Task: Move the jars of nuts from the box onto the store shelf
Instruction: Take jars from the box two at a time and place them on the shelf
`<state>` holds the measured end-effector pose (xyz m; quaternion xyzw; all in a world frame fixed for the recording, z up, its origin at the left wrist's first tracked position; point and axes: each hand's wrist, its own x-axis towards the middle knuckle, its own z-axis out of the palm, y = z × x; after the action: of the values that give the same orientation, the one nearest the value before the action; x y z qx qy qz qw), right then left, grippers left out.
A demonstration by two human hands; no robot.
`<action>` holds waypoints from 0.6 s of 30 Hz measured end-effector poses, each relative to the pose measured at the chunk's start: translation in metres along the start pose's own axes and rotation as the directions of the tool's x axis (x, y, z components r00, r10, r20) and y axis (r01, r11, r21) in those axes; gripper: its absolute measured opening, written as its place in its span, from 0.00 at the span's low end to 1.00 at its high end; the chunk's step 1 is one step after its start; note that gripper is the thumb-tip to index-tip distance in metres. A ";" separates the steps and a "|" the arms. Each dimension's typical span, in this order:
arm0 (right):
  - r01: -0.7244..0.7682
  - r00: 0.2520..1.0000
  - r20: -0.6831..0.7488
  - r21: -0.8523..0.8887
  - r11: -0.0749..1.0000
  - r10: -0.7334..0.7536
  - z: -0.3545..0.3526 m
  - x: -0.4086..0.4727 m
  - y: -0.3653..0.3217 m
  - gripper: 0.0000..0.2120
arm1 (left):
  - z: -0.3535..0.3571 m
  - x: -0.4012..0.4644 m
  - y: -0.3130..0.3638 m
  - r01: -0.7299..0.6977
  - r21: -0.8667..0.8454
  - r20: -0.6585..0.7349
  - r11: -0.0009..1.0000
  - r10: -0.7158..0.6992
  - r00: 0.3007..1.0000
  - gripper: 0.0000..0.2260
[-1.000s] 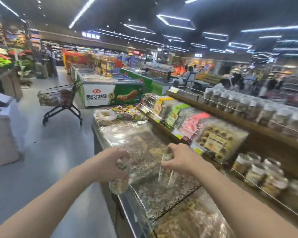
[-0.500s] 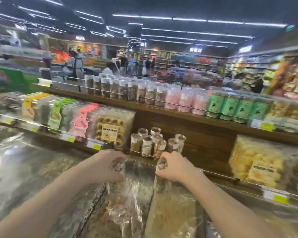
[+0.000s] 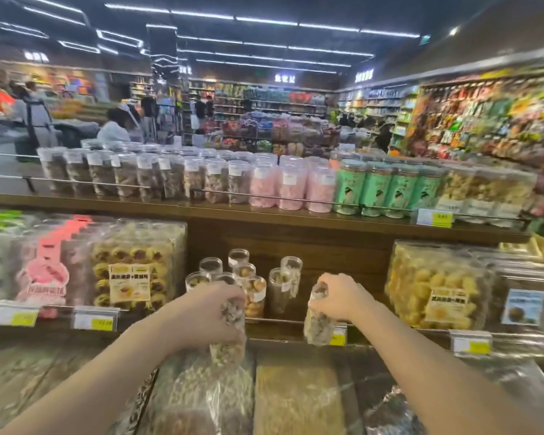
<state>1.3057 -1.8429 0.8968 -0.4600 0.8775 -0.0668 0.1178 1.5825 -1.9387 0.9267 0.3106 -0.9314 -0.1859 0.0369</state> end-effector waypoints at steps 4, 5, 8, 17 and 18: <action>-0.090 0.995 -0.043 0.033 0.995 0.092 -0.001 0.051 0.022 0.32 | 0.001 0.027 -0.003 -0.009 -0.016 0.007 1.000 0.009 1.000 0.32; -0.110 0.993 -0.049 0.036 0.993 0.111 0.002 0.063 0.029 0.32 | 0.003 0.032 -0.004 -0.006 -0.019 0.005 1.000 0.006 1.000 0.32; -0.162 0.986 -0.039 0.010 0.987 0.163 0.015 0.091 0.043 0.31 | 0.006 0.046 -0.005 0.010 -0.044 0.000 0.999 -0.011 1.000 0.31; -0.164 0.985 0.043 -0.052 0.985 0.166 0.044 0.132 0.061 0.33 | 0.017 0.081 0.005 0.043 -0.045 -0.026 0.998 -0.044 0.999 0.31; -0.161 0.985 0.047 -0.066 0.985 0.164 0.043 0.133 0.062 0.36 | 0.020 0.087 0.009 0.041 -0.040 -0.020 0.998 -0.042 0.999 0.31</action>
<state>1.1952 -1.9178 0.8223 -0.3919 0.9104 -0.0179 0.1313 1.5038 -1.9773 0.9077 0.3311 -0.9205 -0.2017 0.0487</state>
